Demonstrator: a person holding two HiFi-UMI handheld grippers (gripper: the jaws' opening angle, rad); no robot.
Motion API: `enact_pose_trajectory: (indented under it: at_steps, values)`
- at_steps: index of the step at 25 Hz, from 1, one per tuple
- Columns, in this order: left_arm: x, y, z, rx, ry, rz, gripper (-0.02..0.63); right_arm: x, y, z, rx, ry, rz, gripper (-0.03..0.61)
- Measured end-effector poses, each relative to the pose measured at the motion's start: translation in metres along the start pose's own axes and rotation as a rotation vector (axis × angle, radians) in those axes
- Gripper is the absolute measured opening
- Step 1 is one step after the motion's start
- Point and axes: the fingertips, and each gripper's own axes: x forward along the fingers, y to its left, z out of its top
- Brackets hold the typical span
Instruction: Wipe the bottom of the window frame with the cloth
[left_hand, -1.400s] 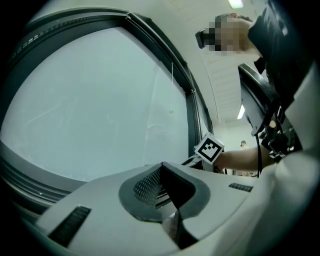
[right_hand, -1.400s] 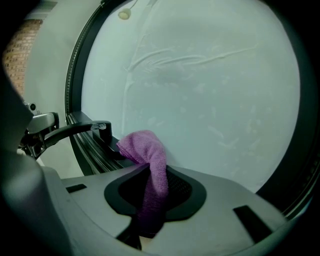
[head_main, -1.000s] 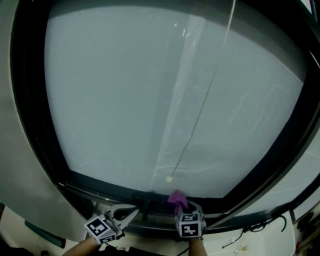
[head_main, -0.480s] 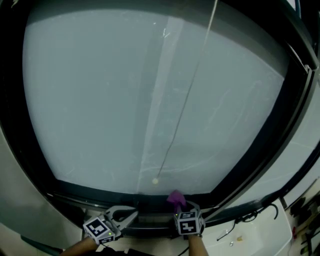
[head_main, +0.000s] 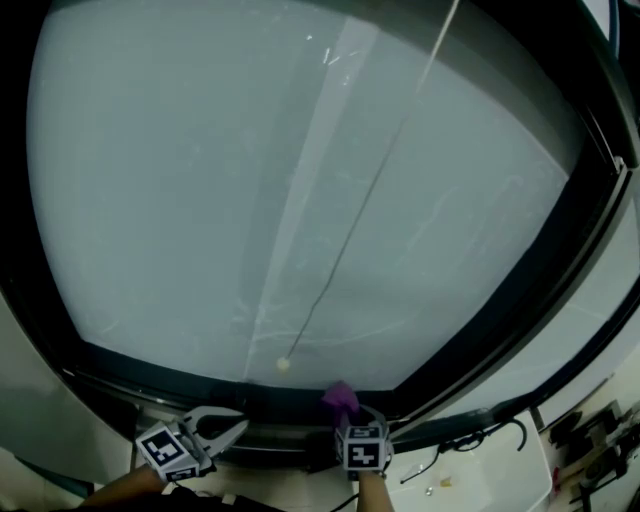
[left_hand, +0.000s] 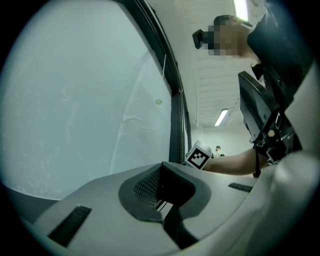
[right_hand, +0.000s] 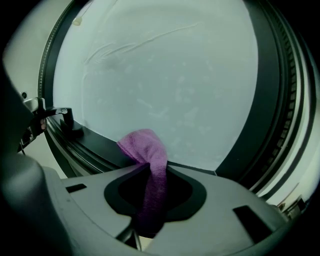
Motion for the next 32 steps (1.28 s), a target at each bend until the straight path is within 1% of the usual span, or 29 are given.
enact_pose_trajectory:
  at_steps: [2,5,8,11,15,17,19,24,29,32]
  values:
    - [0.002,-0.001,0.001,-0.004,-0.007,-0.005,0.005,0.000,-0.009,-0.002,0.010,0.002,-0.015,0.086]
    - [0.003,0.000,0.001,0.017,-0.005,-0.009,0.005,0.002,-0.019,-0.005,0.019,0.005,-0.035,0.086]
    - [0.002,0.000,0.000,0.017,0.000,-0.007,0.005,0.003,-0.029,-0.010,0.019,0.023,-0.057,0.086]
    - [0.002,0.001,0.000,0.007,-0.004,-0.003,0.005,0.002,-0.040,-0.014,0.020,0.036,-0.079,0.086]
    - [0.002,0.002,-0.001,-0.003,-0.010,0.007,0.005,0.001,-0.051,-0.017,0.049,0.040,-0.096,0.086]
    - [0.002,0.002,-0.001,-0.001,-0.009,0.010,0.005,0.000,-0.054,-0.015,0.044,0.038,-0.102,0.086]
    - [0.002,0.002,-0.001,-0.006,-0.009,0.013,0.005,0.000,-0.062,-0.016,0.040,0.043,-0.126,0.086]
    - [0.002,0.003,-0.001,-0.019,-0.010,0.018,0.005,0.000,-0.082,-0.022,0.075,0.042,-0.161,0.086]
    - [0.004,0.003,0.000,-0.003,-0.002,0.020,0.005,-0.001,-0.100,-0.029,0.088,0.058,-0.211,0.086]
    - [0.003,0.003,-0.001,0.009,0.001,0.019,0.005,0.000,-0.102,-0.033,0.099,0.060,-0.225,0.086]
